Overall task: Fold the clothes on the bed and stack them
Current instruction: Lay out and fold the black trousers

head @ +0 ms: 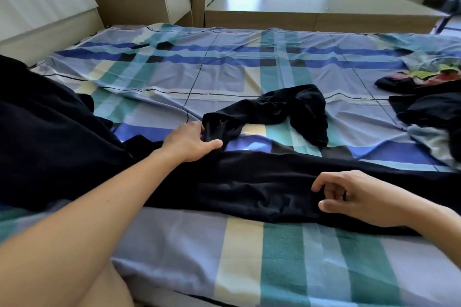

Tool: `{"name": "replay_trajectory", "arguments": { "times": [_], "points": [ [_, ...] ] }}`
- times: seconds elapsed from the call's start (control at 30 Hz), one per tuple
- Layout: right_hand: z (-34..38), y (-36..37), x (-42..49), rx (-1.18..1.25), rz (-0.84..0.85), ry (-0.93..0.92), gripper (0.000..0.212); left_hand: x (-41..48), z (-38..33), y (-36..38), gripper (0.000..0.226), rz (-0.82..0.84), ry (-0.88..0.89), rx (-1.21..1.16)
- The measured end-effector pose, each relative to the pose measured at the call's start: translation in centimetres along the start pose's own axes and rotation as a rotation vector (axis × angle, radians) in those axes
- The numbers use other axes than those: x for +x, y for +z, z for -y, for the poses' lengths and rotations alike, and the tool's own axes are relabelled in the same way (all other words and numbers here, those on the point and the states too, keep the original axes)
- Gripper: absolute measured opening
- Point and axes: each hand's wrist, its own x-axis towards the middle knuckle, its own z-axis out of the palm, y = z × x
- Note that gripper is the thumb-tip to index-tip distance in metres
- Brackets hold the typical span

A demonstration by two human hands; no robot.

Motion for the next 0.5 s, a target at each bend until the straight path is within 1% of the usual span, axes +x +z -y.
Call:
{"name": "replay_trajectory", "arguments": {
  "times": [0.03, 0.07, 0.1, 0.17, 0.2, 0.23, 0.27, 0.3, 0.33, 0.37, 0.4, 0.43, 0.47, 0.5],
  "points": [
    [0.1, 0.1, 0.2, 0.01, -0.001, 0.002, 0.018, 0.3, -0.4, 0.5, 0.068, 0.009, -0.05, -0.062],
    [0.1, 0.1, 0.1, 0.012, -0.003, 0.012, 0.019, 0.9, -0.7, 1.1, 0.072, 0.019, -0.09, -0.126],
    [0.1, 0.1, 0.1, 0.014, -0.005, 0.019, 0.019, 1.3, -0.9, 1.5, 0.066, 0.02, -0.127, -0.187],
    [0.0, 0.1, -0.1, 0.016, -0.009, 0.034, 0.02, 1.9, -1.6, 2.0, 0.03, -0.024, -0.102, -0.319],
    [-0.2, 0.0, -0.2, 0.011, -0.017, 0.048, 0.02, 2.0, -2.1, 1.8, 0.014, -0.054, -0.038, -0.42],
    [-0.3, -0.1, -0.3, 0.003, -0.034, 0.066, 0.019, 1.7, -2.8, 1.0, 0.021, -0.075, 0.087, -0.545],
    [-0.5, -0.3, -0.3, -0.008, -0.057, 0.09, 0.018, 1.1, -3.3, 0.0, 0.032, -0.044, 0.242, -0.652],
    [-0.8, -0.6, -0.4, -0.018, -0.084, 0.114, 0.018, 0.3, -3.9, -1.3, 0.037, 0.048, 0.391, -0.694],
    [-1.2, -0.8, -0.4, -0.026, -0.112, 0.141, 0.018, -0.5, -4.3, -2.2, 0.034, 0.192, 0.5, -0.639],
    [-1.5, -1.1, -0.4, -0.031, -0.14, 0.167, 0.019, -1.4, -4.7, -3.1, 0.027, 0.365, 0.552, -0.493],
    [-1.8, -1.4, -0.3, -0.027, -0.167, 0.198, 0.019, -2.2, -4.8, -3.3, 0.022, 0.52, 0.549, -0.279],
    [-2.0, -1.6, -0.2, -0.017, -0.194, 0.229, 0.02, -3.0, -4.8, -3.0, 0.025, 0.633, 0.519, -0.073],
    [-2.1, -1.8, 0.0, -0.004, -0.218, 0.258, 0.02, -3.7, -4.8, -2.2, 0.035, 0.675, 0.482, 0.074],
    [-2.1, -1.9, 0.2, 0.009, -0.239, 0.279, 0.021, -4.1, -5.0, -1.0, 0.046, 0.639, 0.447, 0.15]
  ]
}}
